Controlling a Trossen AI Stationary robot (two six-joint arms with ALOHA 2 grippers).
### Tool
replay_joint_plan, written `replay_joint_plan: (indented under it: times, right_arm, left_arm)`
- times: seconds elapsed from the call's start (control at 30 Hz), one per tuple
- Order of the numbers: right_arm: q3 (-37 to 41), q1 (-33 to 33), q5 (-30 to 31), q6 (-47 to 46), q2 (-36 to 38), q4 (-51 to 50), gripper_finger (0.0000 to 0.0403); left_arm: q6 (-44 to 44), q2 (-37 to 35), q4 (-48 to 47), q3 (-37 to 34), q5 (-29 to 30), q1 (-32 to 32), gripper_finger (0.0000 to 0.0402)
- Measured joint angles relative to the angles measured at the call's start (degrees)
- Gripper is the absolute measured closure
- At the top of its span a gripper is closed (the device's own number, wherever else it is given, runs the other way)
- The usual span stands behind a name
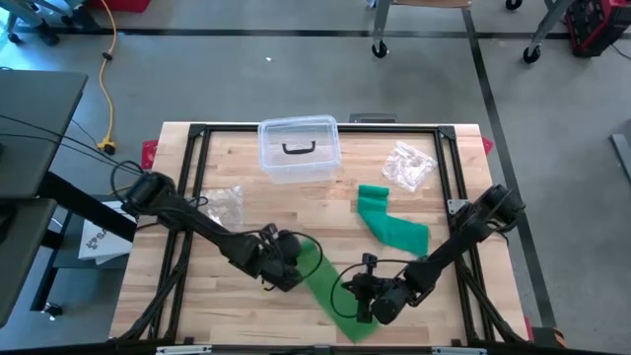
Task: Roll bandage
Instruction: Roll the green bandage
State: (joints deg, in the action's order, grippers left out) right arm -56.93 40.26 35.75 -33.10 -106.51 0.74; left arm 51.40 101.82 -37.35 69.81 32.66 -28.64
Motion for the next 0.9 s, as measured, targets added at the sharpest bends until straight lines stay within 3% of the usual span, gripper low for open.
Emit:
replay_joint_plan:
  times: [0.23, 0.37, 0.53, 0.67, 0.9]
  right_arm:
    - [0.0, -2.89, -9.3, 0.01, -8.39, 5.95, 0.0402]
    - [-0.15, -4.97, -16.5, -1.24, -8.54, 6.76, 0.0402]
    - [-0.15, -5.87, -19.81, 0.38, -8.3, 6.57, 0.0402]
    - [-0.12, -5.87, -19.85, 1.4, -8.34, 6.72, 0.0402]
    - [0.33, -5.73, -14.73, 5.8, -3.53, 1.43, 0.0402]
  left_arm:
    - [0.71, 0.15, -4.42, 0.76, 3.54, -0.31, 0.0318]
    - [2.86, 0.15, -9.65, 0.76, 5.93, -0.31, 0.0317]
    - [7.25, 0.15, -16.2, 0.76, 11.18, -0.31, 0.0317]
    - [7.94, 0.15, -16.02, 0.76, 11.59, -0.31, 0.0316]
    - [-0.39, 0.15, -10.87, 0.76, 11.68, -0.66, 0.0316]
